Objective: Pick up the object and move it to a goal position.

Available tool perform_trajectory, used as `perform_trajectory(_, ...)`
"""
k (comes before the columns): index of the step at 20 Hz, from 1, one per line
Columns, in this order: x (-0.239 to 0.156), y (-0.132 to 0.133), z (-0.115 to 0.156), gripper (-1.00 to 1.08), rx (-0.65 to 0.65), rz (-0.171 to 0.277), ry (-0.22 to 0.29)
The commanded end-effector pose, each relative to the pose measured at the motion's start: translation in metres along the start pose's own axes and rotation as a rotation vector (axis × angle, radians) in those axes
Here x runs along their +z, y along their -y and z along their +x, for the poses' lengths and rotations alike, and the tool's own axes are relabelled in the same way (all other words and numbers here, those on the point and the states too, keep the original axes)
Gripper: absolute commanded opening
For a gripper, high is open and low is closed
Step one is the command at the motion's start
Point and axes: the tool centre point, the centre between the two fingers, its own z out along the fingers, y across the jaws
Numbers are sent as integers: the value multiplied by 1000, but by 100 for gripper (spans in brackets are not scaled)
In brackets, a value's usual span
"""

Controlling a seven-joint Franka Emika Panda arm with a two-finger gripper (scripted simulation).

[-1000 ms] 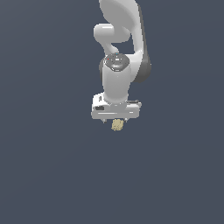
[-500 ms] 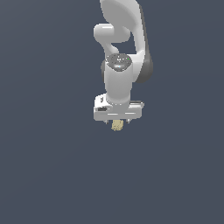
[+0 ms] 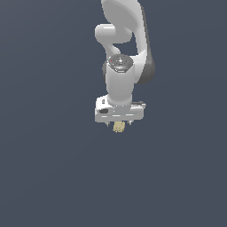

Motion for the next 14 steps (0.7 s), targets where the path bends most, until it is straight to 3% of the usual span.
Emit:
perform_trajectory(1,2,0,-1,100,-23,-1,1)
perform_trajectory(14,19,0,-14,100,-277,-9,10)
